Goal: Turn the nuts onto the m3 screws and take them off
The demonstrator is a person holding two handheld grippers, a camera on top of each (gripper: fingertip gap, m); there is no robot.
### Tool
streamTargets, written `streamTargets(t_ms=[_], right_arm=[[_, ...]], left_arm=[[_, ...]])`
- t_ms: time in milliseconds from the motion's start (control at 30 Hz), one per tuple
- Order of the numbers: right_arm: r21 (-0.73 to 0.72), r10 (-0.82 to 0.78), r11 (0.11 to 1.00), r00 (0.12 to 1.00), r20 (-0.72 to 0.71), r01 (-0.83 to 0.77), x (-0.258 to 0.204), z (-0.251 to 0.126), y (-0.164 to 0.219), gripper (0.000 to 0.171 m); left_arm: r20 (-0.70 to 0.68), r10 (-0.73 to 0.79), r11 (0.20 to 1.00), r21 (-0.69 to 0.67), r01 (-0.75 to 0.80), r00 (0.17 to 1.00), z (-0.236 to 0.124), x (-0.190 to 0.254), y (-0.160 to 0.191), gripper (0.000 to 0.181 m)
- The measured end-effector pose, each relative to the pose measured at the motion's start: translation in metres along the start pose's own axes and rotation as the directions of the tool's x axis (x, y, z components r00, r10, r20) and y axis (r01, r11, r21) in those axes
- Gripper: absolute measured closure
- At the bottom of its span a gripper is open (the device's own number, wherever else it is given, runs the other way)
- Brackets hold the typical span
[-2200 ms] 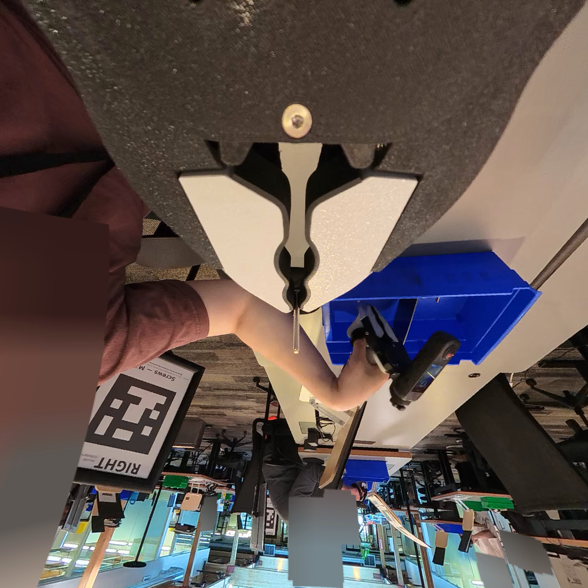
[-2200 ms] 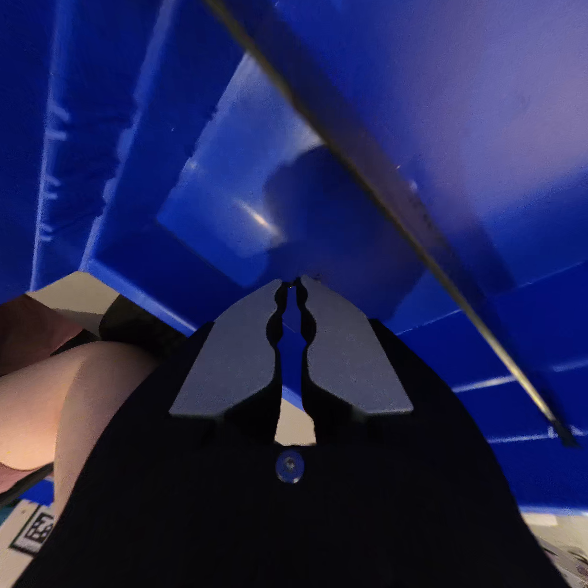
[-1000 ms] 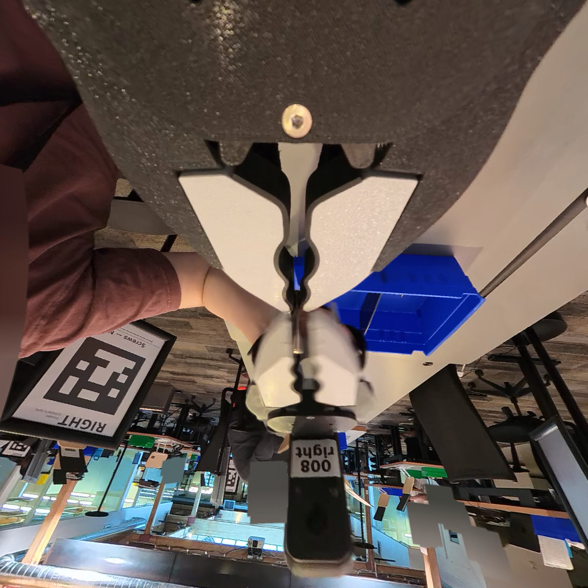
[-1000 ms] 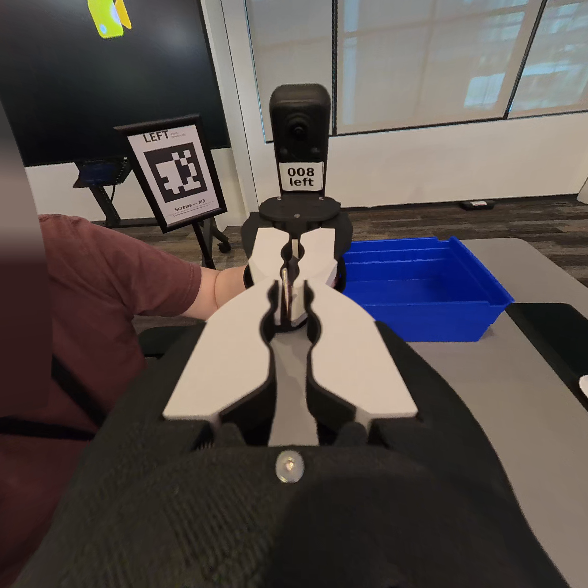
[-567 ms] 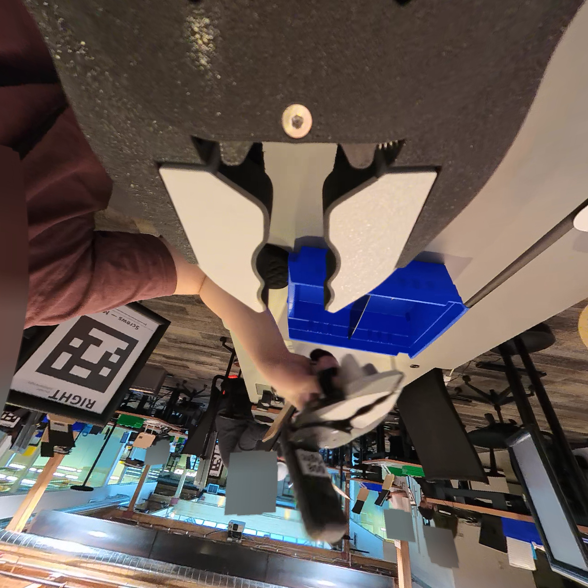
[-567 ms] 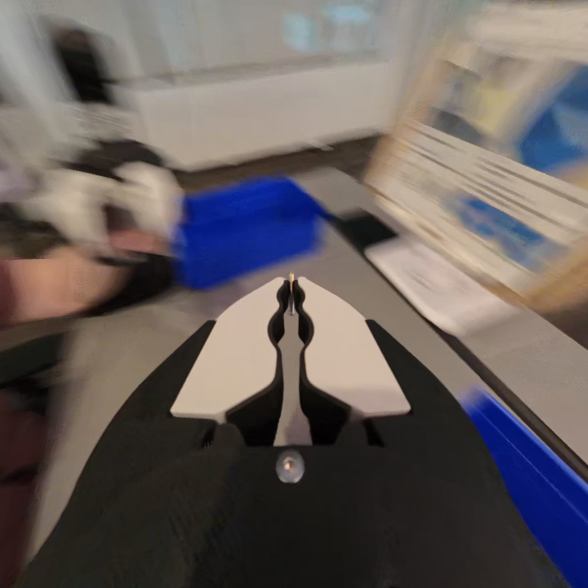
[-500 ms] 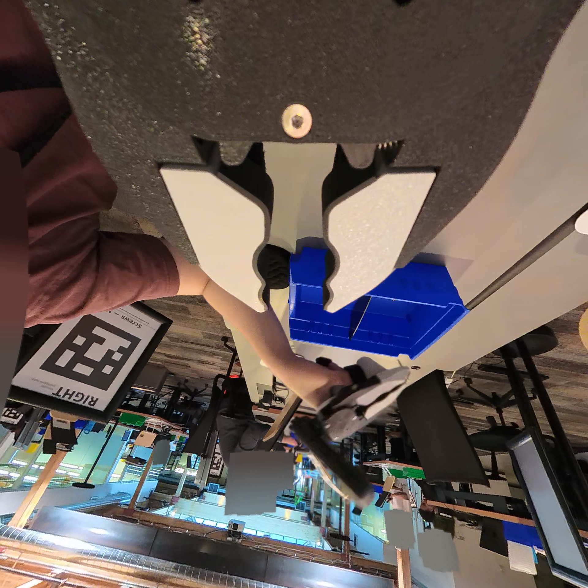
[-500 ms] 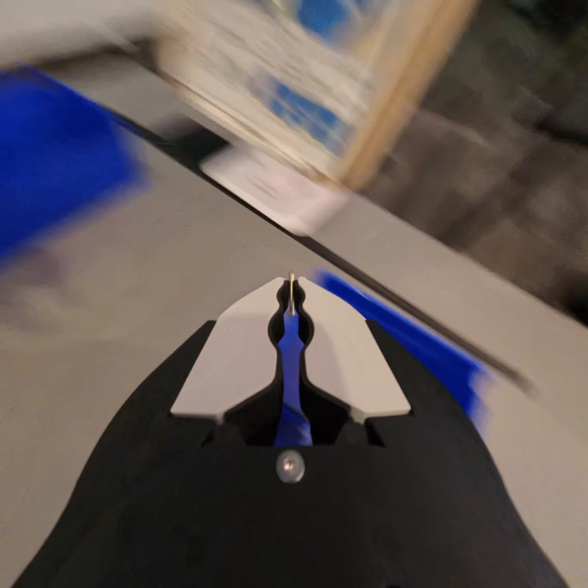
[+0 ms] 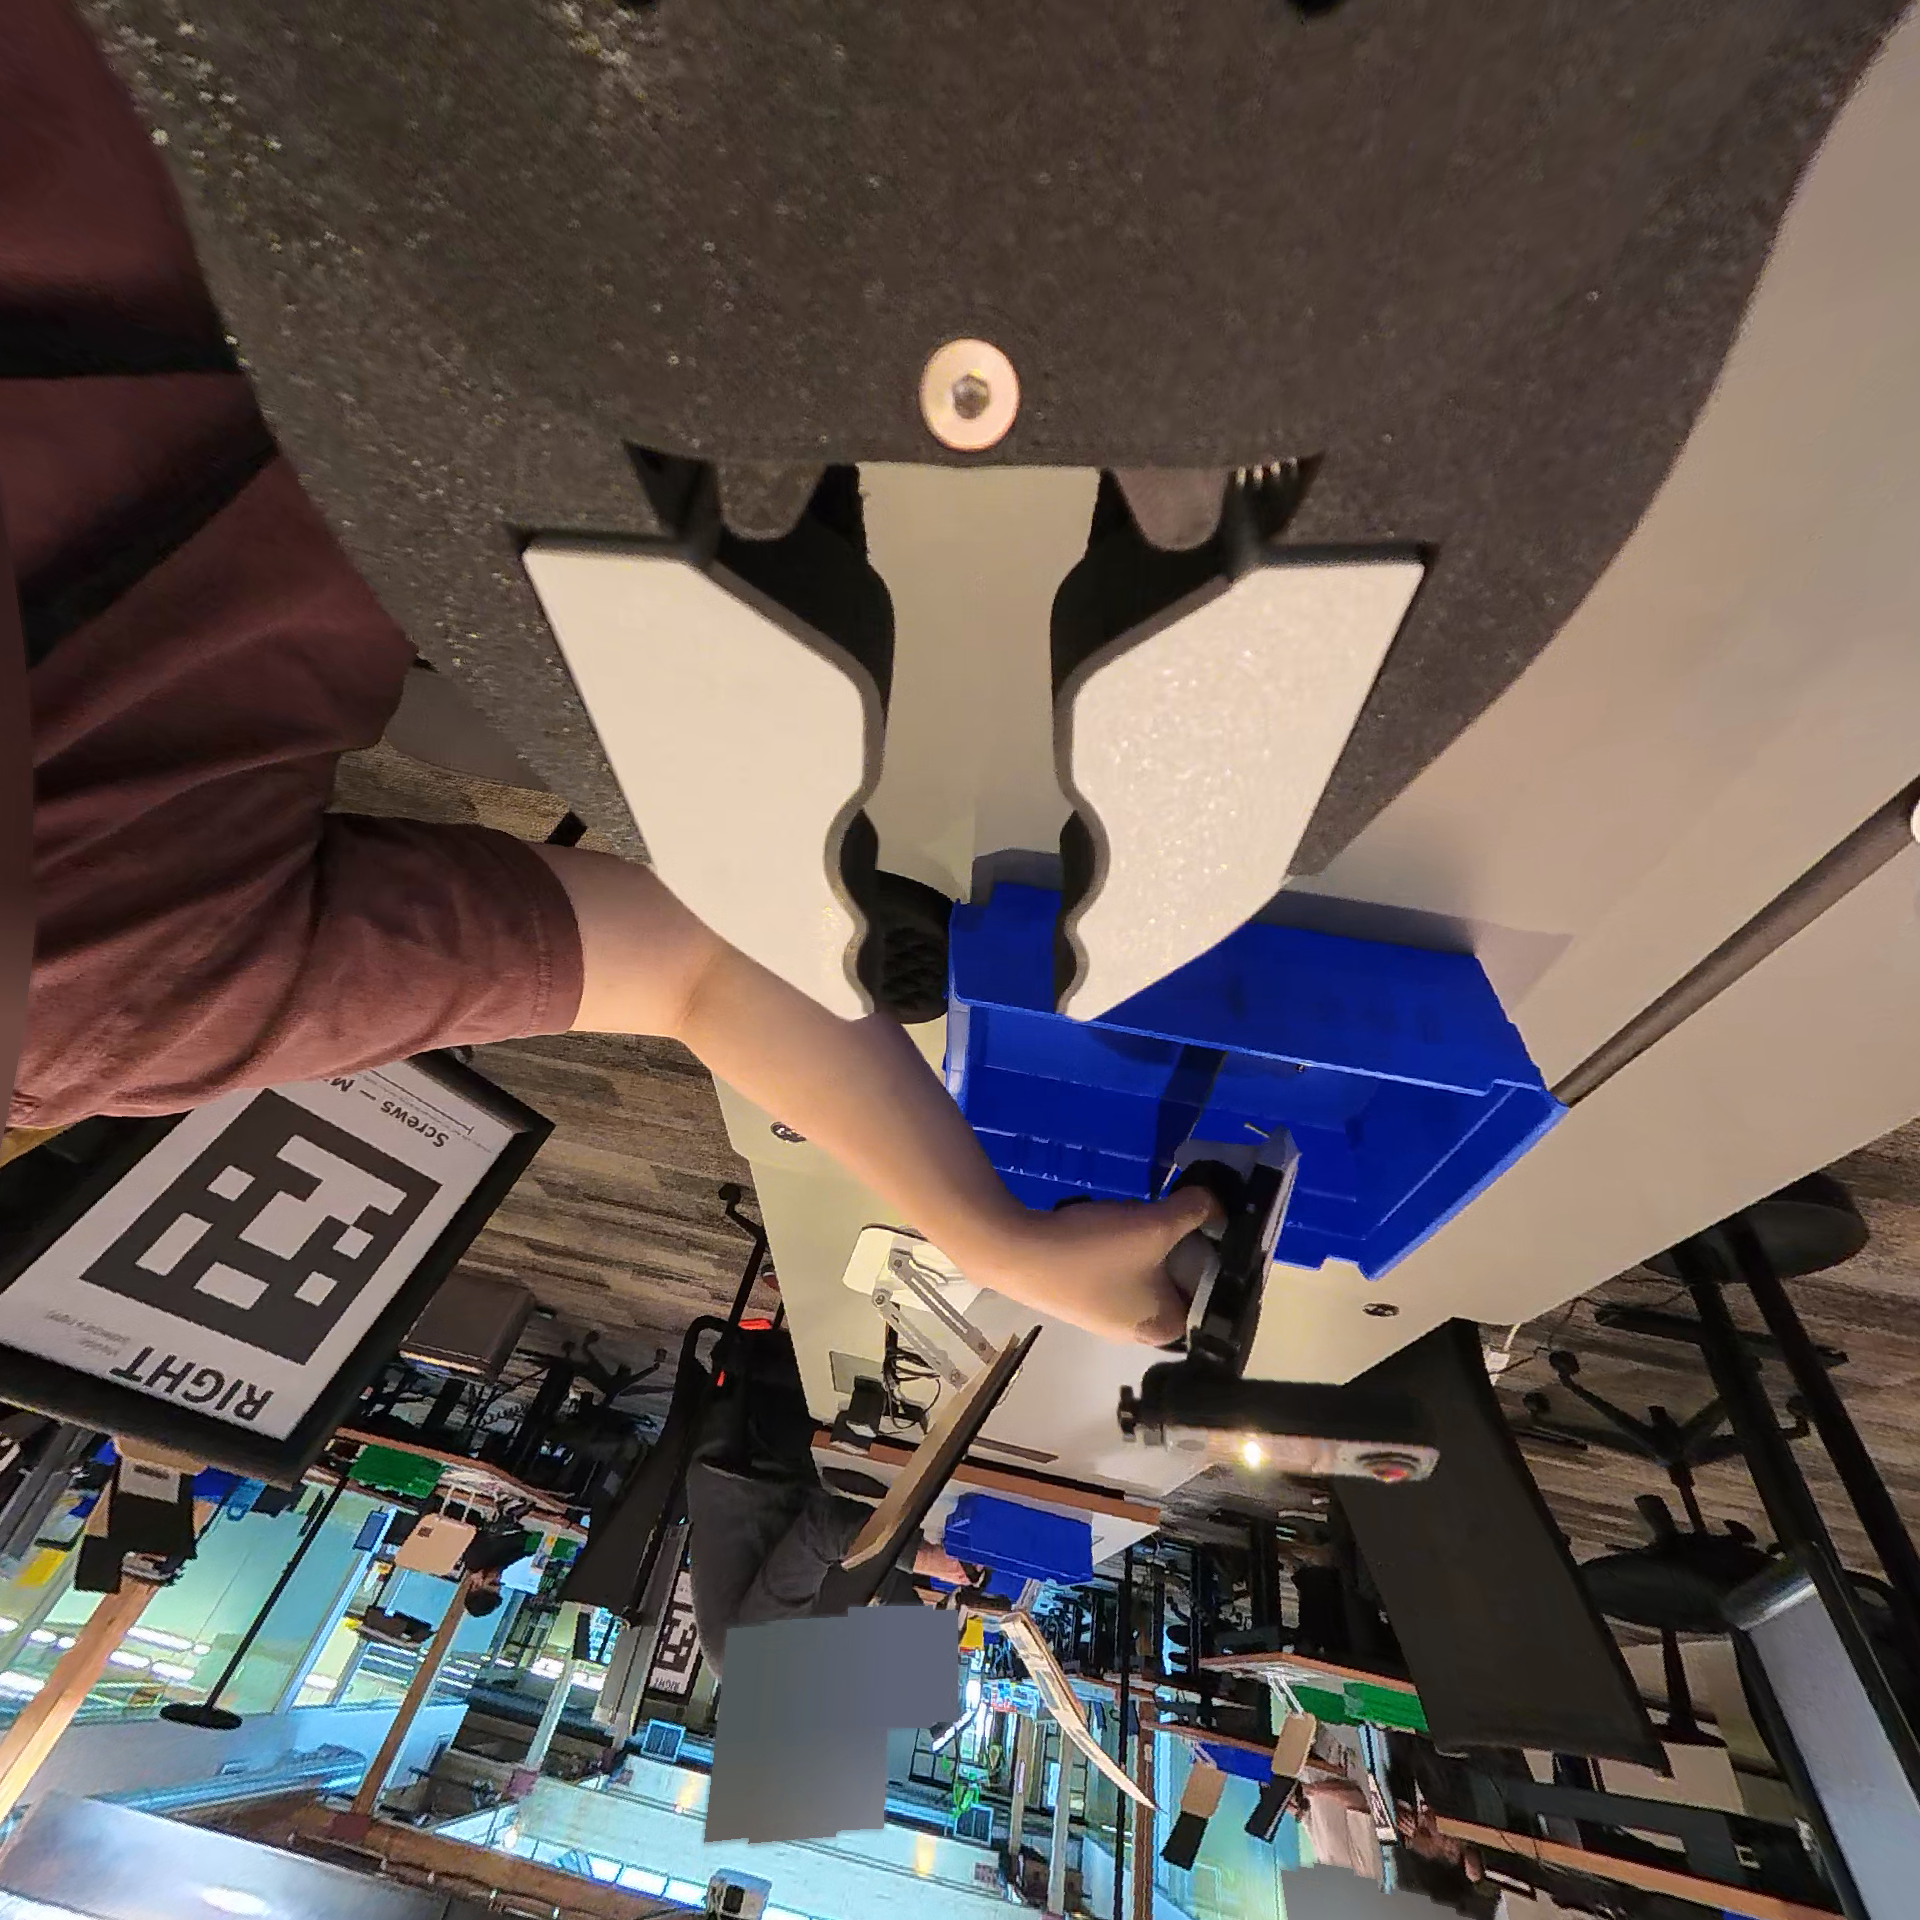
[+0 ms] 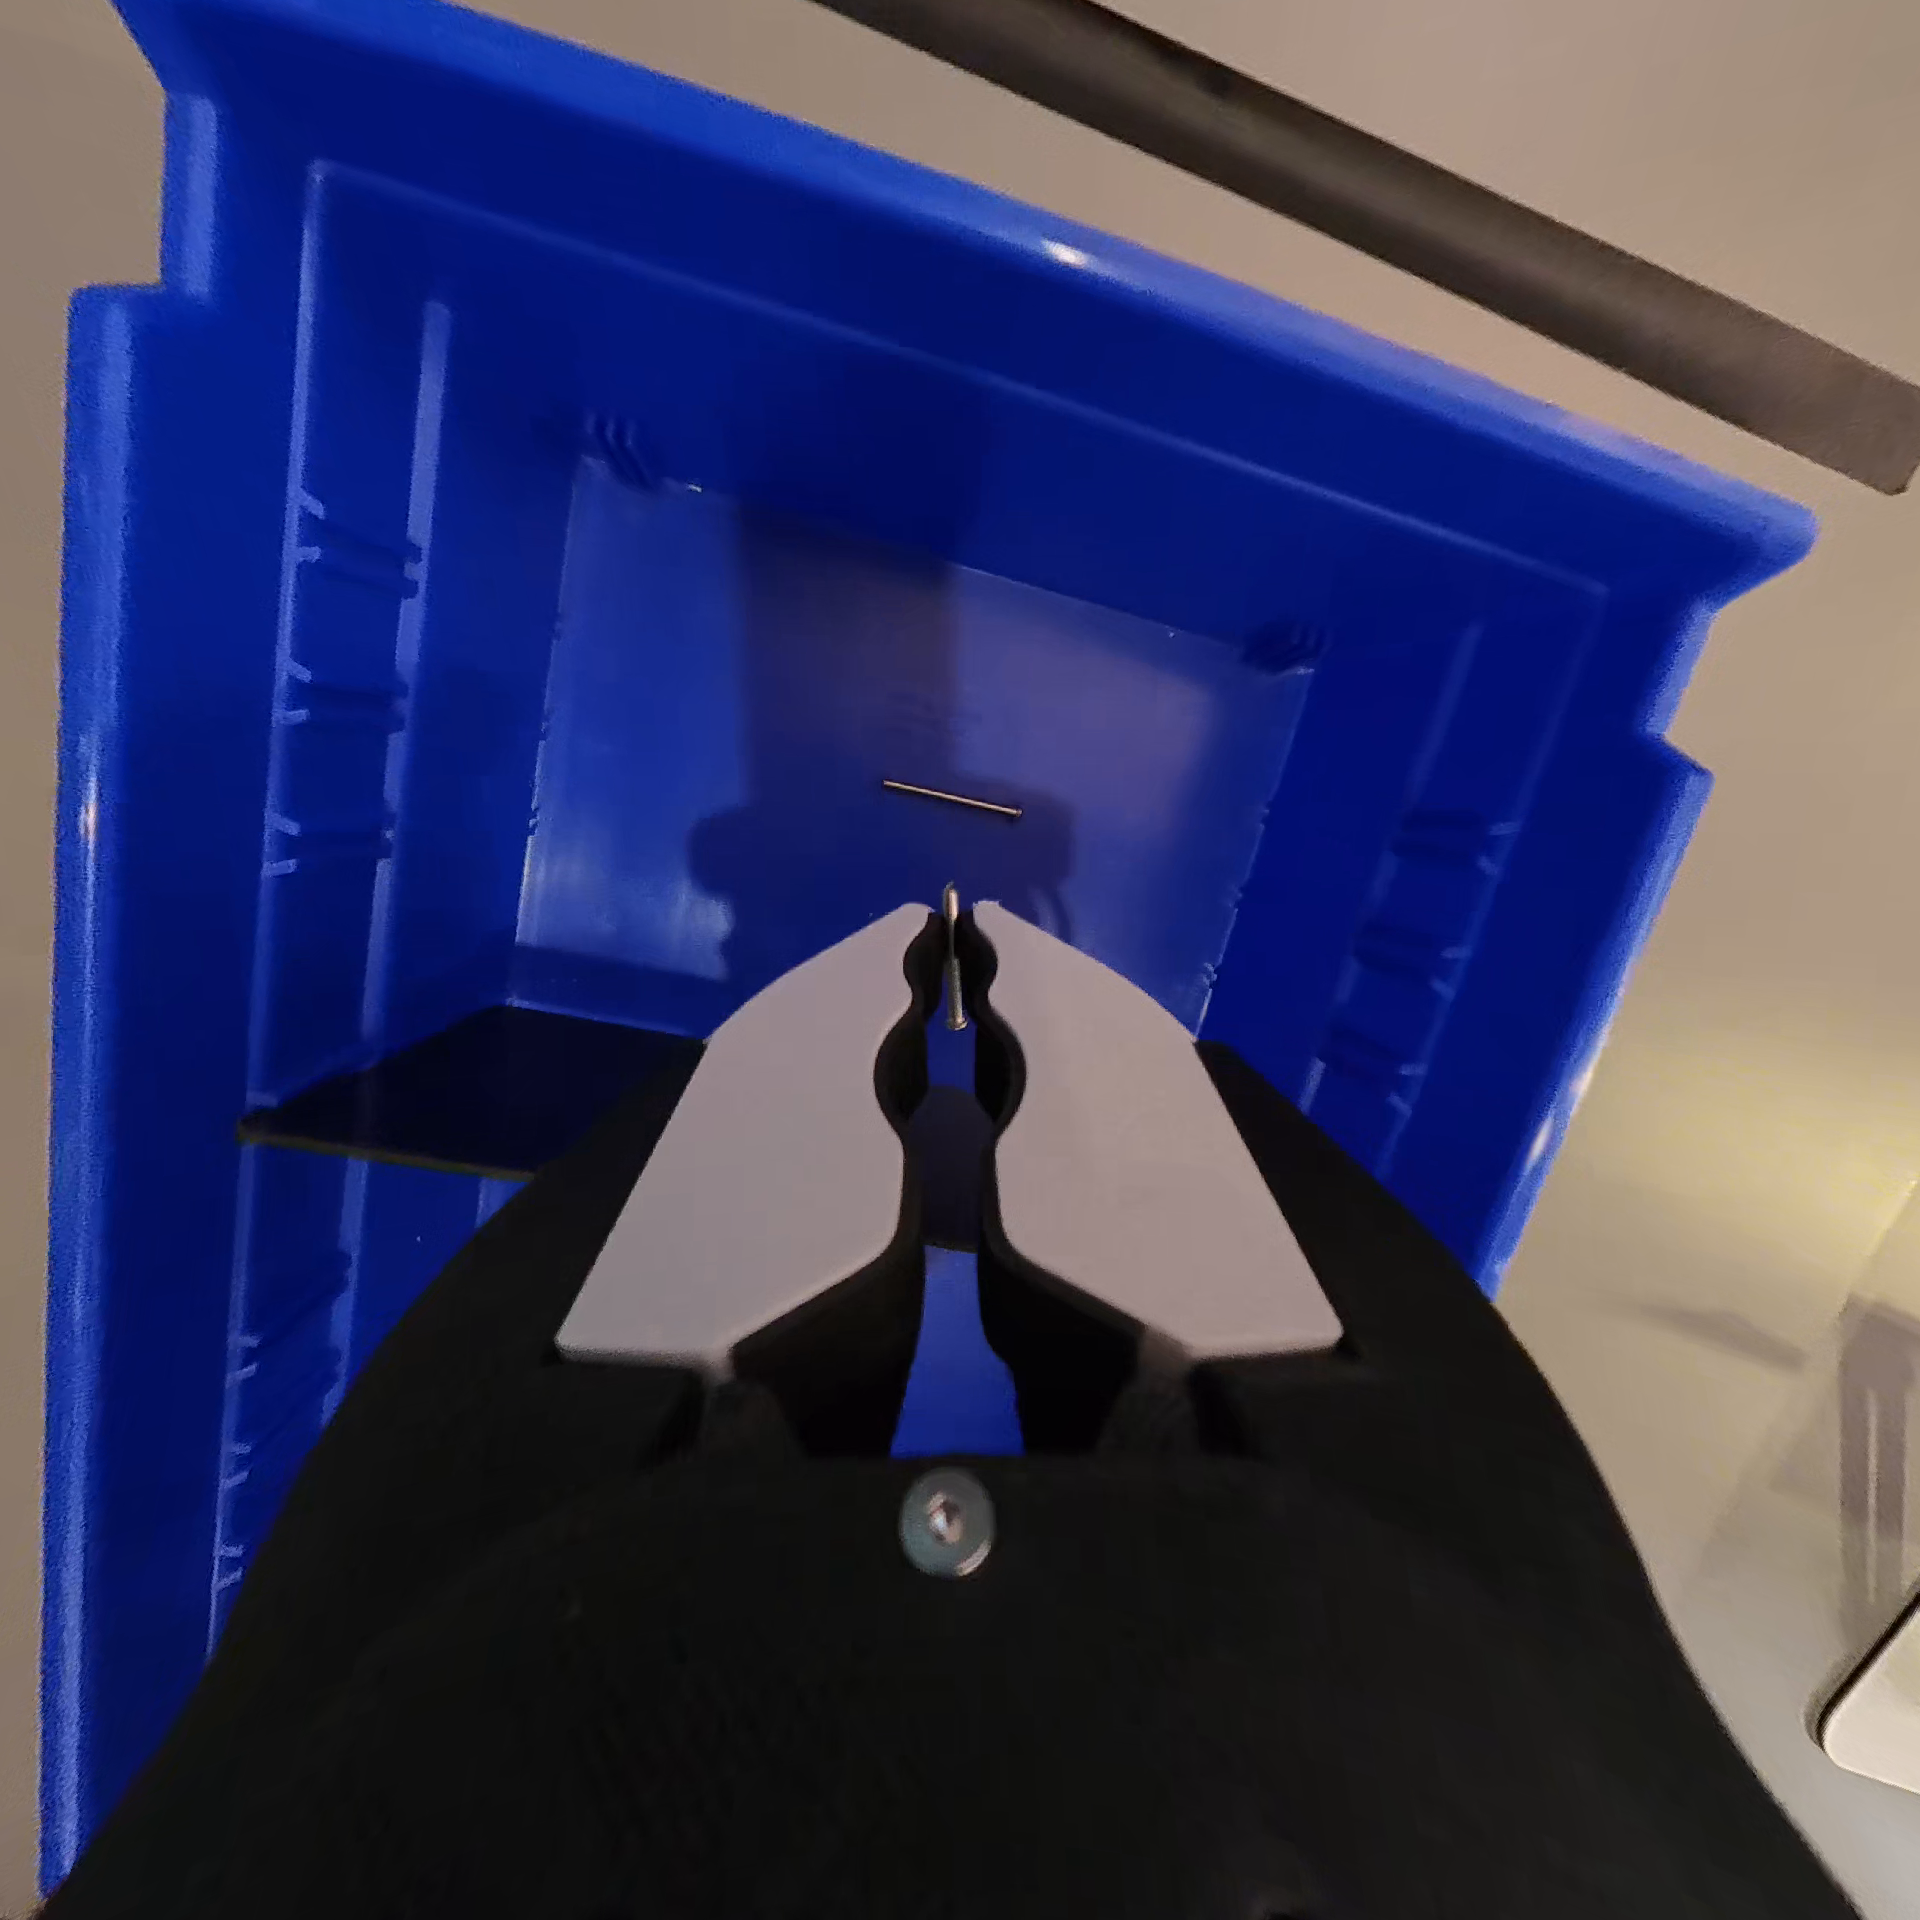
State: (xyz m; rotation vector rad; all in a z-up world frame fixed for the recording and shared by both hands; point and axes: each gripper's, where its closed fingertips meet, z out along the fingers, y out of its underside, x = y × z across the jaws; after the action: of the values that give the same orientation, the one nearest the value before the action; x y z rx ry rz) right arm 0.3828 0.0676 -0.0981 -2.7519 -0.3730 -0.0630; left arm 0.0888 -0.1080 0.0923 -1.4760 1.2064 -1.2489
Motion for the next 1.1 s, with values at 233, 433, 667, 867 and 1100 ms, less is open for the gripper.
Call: streamTargets(t_ms=[233, 433, 667, 867, 1100], right_arm=[[0.042, -0.066, 0.997, 0.998, -0.002, 0.066, -0.001, -0.004, -0.008, 0.155], [0.427, -0.174, 0.887, 0.984, -0.040, 0.174, -0.031, -0.097, -0.050, 0.151], [0.751, -0.318, 0.612, 0.947, -0.052, 0.247, -0.093, -0.188, -0.071, 0.152], [0.727, -0.342, 0.622, 0.936, -0.081, 0.290, -0.106, -0.186, -0.069, 0.149], [0.693, -0.359, 0.646, 0.929, -0.093, 0.320, -0.111, -0.176, -0.069, 0.146]], left_arm=[[0.001, -0.004, 0.999, 0.035, 0.004, 1.000, -0.009, -0.001, -0.009, 0.149], [0.211, 0.002, 0.997, -0.074, 0.014, 0.977, -0.062, -0.031, -0.010, 0.148], [0.663, -0.021, 0.860, -0.369, 0.352, 0.748, -0.176, -0.104, 0.068, 0.149], [0.824, -0.258, 0.611, -0.265, 0.746, 0.504, -0.216, -0.137, 0.143, 0.160], [0.904, -0.208, 0.383, -0.277, 0.881, 0.375, -0.225, -0.164, 0.210, 0.164]])
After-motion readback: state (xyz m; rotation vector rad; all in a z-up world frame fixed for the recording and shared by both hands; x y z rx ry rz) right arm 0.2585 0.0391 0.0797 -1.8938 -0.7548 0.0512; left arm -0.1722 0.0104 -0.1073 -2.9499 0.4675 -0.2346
